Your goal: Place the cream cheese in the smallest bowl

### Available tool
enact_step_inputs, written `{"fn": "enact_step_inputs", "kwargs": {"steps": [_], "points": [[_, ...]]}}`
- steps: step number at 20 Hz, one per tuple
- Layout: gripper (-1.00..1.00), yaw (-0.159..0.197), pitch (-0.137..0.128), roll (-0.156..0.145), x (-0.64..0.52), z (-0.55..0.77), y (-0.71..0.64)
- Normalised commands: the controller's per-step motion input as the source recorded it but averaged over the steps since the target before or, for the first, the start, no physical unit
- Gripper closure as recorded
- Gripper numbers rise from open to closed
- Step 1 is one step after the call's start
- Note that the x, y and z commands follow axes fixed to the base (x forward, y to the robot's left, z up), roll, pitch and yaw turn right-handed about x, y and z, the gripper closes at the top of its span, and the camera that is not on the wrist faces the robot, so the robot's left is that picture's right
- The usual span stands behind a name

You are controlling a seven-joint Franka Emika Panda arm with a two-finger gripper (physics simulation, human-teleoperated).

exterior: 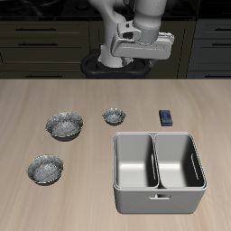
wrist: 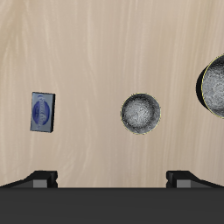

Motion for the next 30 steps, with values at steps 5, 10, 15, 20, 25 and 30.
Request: {"fn": "enact_step_inputs", "kwargs": {"steps": [5,10,15,20,25,30], "points": [[-1.0,0.0,-0.019,0.058,0.11,0.01,0.47],[-1.0,-0.005,-0.029,-0.003,0.08,-0.01,0.41],[-1.0,0.001,-0.042,-0.001,0.04,-0.01,0.27],[-1.0,-0.026,-0.01,-0.016,0.08,-0.21,0.23],[-1.0,0.019,-0.054,-0.022,0.0,-0.27,0.16],[-1.0,-0.008,0.013,0.027,0.04,-0.29,0.03]]}}
